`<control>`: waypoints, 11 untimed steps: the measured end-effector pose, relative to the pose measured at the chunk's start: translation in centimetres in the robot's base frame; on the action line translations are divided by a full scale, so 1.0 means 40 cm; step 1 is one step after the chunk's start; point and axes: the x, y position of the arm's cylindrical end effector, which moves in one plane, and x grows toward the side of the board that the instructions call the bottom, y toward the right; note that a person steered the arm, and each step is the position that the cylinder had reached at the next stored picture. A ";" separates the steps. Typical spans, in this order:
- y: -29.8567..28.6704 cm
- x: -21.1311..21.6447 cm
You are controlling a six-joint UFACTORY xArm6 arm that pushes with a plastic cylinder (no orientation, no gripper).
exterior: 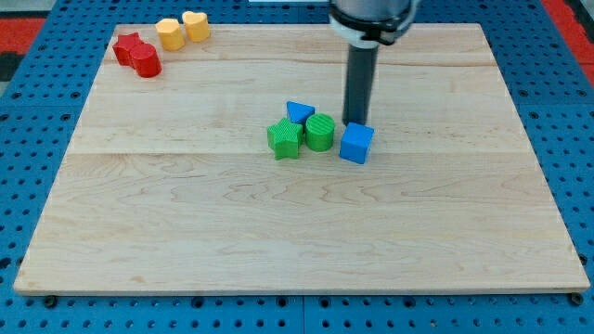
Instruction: Put the blue cube in between the green blocks
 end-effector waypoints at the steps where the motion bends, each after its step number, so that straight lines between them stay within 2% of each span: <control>1: 0.134 0.000; 2: 0.190 0.047; 3: 0.157 0.105; 5: 0.093 0.106; 8: -0.271 0.094; 10: -0.437 0.054; 11: -0.480 -0.002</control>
